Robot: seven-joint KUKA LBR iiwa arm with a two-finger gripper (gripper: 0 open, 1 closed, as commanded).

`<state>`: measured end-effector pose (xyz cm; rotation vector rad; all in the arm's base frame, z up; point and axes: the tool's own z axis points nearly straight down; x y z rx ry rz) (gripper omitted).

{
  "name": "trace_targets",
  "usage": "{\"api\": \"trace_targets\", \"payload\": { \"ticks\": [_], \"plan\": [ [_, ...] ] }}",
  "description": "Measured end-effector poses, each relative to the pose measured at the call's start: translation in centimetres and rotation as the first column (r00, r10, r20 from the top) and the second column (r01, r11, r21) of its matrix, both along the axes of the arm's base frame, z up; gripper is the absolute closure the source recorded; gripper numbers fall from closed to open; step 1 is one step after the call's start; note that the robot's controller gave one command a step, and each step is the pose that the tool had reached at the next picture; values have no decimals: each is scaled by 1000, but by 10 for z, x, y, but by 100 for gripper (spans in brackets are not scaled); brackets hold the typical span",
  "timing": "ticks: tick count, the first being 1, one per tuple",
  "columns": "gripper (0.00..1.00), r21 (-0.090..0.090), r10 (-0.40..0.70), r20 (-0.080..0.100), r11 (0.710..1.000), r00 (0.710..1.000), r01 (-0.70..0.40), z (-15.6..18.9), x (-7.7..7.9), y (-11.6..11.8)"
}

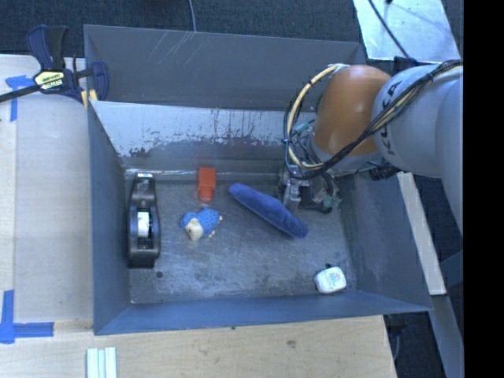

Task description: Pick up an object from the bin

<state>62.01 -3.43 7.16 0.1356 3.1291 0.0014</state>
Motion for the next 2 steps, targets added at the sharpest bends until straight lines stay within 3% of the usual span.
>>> {"api": "trace_targets", "payload": {
  "ticks": [1, 2],
  "plan": [
    [100, -1, -278, -8, 961, 961, 278, 15, -34, -22],
    [100, 1, -284, -1, 959, 959, 284, 56, -33, -21]
  ]
}}
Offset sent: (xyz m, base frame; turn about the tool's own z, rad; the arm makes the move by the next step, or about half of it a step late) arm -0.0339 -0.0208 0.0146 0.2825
